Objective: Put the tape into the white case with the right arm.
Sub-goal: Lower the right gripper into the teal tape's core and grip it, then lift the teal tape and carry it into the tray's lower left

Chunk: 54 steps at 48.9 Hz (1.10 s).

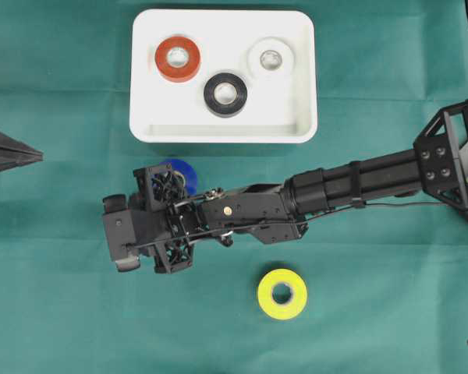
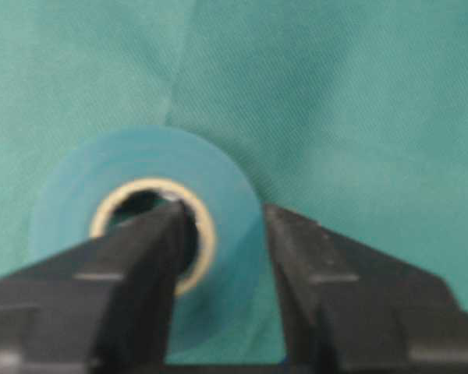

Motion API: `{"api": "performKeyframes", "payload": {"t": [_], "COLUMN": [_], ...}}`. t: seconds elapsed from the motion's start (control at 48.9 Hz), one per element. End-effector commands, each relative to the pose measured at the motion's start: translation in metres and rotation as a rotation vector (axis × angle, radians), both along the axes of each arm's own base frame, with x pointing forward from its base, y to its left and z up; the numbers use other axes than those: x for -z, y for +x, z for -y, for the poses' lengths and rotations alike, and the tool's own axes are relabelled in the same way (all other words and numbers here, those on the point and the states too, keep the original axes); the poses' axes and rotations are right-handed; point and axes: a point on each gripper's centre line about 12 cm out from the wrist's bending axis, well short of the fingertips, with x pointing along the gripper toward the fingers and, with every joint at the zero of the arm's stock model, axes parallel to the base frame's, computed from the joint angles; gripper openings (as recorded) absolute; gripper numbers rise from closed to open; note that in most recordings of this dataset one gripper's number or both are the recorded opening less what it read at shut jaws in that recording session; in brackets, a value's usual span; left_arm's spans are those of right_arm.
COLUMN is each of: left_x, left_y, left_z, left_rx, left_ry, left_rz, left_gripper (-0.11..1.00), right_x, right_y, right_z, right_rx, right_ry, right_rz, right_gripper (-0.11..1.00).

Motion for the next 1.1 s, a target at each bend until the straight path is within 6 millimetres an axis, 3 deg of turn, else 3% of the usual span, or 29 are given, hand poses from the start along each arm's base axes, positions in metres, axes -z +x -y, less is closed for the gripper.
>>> {"api": "performKeyframes", "payload": {"t": [0.0, 0.388, 0.776, 1.083], "left_x": [-0.005, -0.005, -0.005, -0.005], "left_y": [0.001, 0.001, 0.001, 0.001], "left_z": [0.000, 0.000, 0.000, 0.000], "left_rx": [-0.003, -0.003, -0.002, -0.003], "left_ry": [-0.001, -0.001, -0.001, -0.001], "left_rz": [0.012, 0.012, 0.012, 0.012], "left_gripper": [0.00, 0.00, 0.00, 0.00], "right_x": [-0.014, -0.036, -0.103, -0.100], "right_y": [0.003, 0.000, -0.008, -0.008], "right_z": [0.005, 0.002, 0.005, 0.005], "right_rx": [0.014, 0.022, 0.035, 0.034], "right_ry": [-0.001, -0.005, -0.001, 0.000], "right_rz": [0.017, 0.025, 0.115, 0.113], "right_gripper": [0.02, 0.01, 0.00, 0.00]}}
